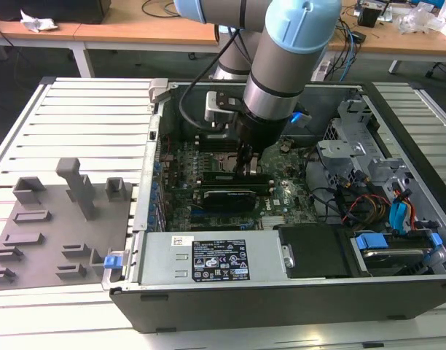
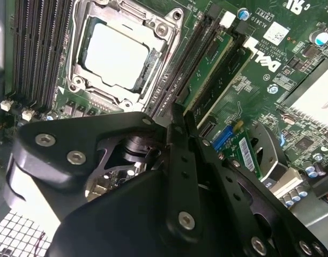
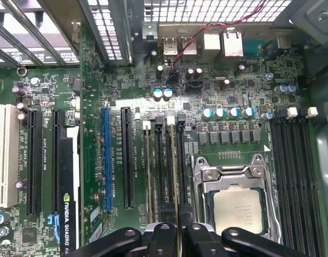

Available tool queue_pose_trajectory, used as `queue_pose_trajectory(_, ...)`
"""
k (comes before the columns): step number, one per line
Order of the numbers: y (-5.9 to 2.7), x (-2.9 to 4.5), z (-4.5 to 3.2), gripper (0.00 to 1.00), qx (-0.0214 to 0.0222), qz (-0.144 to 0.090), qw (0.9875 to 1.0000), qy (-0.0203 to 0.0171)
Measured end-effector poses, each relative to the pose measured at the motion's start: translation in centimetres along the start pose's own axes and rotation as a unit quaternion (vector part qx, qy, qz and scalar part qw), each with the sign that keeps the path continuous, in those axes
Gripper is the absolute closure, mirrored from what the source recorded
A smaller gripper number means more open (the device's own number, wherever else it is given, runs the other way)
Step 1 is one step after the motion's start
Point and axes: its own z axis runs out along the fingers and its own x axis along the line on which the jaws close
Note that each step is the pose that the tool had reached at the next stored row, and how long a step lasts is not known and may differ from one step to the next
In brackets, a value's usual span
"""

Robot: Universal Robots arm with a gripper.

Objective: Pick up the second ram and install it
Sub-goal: 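Insert the second ram into the second slot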

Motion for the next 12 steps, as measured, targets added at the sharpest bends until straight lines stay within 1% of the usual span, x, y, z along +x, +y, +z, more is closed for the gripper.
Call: queue_pose_trajectory(12, -0.05, 0.03, 0.43, 0.86, 0.0, 0.0, 1.0, 0.0001)
